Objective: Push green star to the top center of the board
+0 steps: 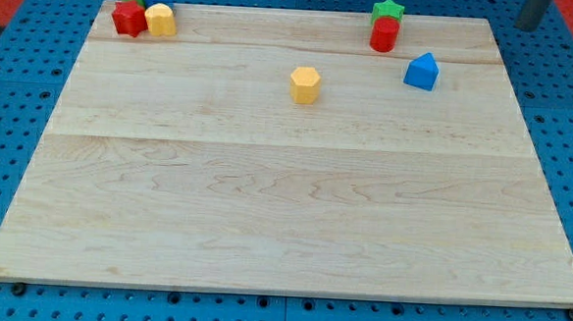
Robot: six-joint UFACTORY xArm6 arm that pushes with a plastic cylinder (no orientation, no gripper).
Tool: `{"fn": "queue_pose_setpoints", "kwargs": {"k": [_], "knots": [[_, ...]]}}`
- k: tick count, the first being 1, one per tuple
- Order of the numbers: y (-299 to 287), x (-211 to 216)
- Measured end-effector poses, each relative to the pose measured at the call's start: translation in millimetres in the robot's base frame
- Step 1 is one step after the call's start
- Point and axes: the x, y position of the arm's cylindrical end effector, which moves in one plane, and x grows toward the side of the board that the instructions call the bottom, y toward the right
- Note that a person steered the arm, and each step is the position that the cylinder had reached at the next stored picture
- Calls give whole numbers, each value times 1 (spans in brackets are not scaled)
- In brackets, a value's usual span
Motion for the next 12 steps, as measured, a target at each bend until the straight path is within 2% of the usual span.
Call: {"fn": "queue_pose_setpoints", "kwargs": {"k": [1,4,7,11,12], "knots": [[-51,-9],[-88,-13],[-194,-13],[-243,-10],[-275,-11]]}}
